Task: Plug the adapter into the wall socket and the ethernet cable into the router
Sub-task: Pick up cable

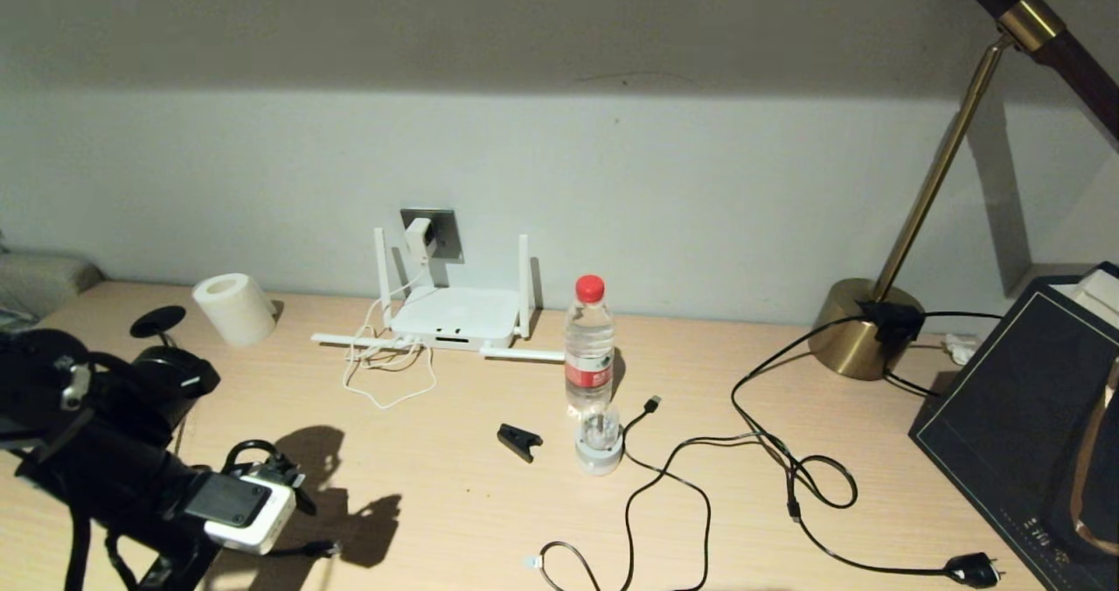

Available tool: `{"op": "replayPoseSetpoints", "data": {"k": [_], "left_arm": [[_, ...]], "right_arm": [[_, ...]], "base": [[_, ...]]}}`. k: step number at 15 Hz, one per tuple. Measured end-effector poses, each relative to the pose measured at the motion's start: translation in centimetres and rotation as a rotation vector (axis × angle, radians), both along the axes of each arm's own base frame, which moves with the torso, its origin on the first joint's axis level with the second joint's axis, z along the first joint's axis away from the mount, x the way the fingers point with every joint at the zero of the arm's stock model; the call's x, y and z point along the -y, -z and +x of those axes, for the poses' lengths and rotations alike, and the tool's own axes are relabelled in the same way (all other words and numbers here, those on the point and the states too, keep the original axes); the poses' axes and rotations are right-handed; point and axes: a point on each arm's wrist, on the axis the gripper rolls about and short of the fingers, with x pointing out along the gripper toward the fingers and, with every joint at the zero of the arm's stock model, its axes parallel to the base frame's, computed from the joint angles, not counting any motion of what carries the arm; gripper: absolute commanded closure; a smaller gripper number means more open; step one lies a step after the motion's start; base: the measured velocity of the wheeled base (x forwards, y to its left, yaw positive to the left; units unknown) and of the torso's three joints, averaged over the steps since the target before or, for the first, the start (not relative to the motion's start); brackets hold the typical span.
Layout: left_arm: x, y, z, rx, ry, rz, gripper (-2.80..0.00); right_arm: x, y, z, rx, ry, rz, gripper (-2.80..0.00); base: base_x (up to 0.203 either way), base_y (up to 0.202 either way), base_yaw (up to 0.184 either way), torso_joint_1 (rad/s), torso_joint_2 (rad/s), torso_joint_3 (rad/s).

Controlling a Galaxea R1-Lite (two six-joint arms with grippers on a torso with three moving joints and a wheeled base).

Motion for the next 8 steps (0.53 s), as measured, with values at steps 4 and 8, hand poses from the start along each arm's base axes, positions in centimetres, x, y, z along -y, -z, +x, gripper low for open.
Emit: {"op": "replayPoseSetpoints", "data": {"k": [4, 8], "left_arm": [[0.0, 1.0, 0.4, -0.031, 0.003, -0.005, -2.80], [-0.1, 1.9, 1.2, -0.043, 0.000, -0.006, -2.80]], "right_arm": [[0.0, 0.0, 0.0, -0.001, 0.000, 0.000, 0.00], [0.0, 0.0, 0.0, 0.000, 0.000, 0.000, 0.00]], "base": [[0.000, 0.000, 0.000, 0.000, 0.00, 0.000], [0.000, 0.000, 0.000, 0.000, 0.00, 0.000]]}}
